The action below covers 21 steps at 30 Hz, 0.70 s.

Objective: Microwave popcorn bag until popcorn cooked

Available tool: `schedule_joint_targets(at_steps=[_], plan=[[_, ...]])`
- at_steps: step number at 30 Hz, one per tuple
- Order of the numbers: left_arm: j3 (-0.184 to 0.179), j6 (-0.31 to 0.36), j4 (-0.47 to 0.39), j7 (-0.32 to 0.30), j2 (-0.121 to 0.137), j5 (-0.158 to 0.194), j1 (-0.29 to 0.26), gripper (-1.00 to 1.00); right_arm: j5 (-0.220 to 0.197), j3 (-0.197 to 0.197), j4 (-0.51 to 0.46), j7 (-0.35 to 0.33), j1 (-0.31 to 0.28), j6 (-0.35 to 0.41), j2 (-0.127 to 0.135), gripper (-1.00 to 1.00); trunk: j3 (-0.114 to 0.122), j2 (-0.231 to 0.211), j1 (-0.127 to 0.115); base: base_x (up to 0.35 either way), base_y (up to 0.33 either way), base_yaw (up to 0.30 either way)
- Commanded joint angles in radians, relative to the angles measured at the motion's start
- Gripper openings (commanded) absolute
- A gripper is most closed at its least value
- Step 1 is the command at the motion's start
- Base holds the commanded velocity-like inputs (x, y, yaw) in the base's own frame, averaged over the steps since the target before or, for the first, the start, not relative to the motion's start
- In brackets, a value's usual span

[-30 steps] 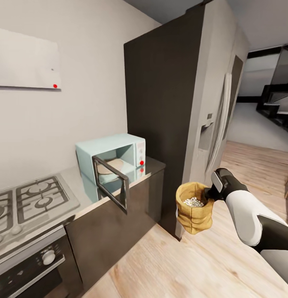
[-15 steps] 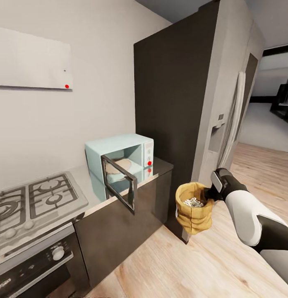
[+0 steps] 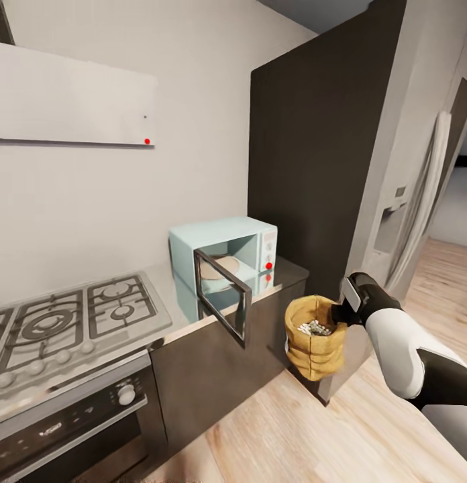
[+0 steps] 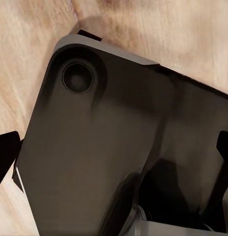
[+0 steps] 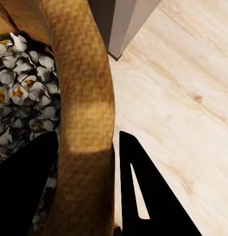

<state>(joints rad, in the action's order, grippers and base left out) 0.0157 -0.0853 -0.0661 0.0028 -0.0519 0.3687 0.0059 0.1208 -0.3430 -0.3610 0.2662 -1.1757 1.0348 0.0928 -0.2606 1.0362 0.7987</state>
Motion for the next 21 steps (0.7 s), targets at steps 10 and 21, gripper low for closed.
schedule_joint_targets(at_steps=[10,21], plan=[[0.001,-0.002,-0.001,0.000,0.000,0.004,0.000,1.00,0.009,-0.009,-0.001,-0.005,-0.001,0.004,0.000,-1.00,-0.001,0.001,0.000,0.000,0.000,0.099],[0.003,0.001,-0.001,0.005,-0.002,0.006,0.000,1.00,0.011,-0.007,-0.003,-0.003,-0.001,0.010,-0.001,-1.00,-0.001,0.001,0.000,0.000,-0.169,0.000]])
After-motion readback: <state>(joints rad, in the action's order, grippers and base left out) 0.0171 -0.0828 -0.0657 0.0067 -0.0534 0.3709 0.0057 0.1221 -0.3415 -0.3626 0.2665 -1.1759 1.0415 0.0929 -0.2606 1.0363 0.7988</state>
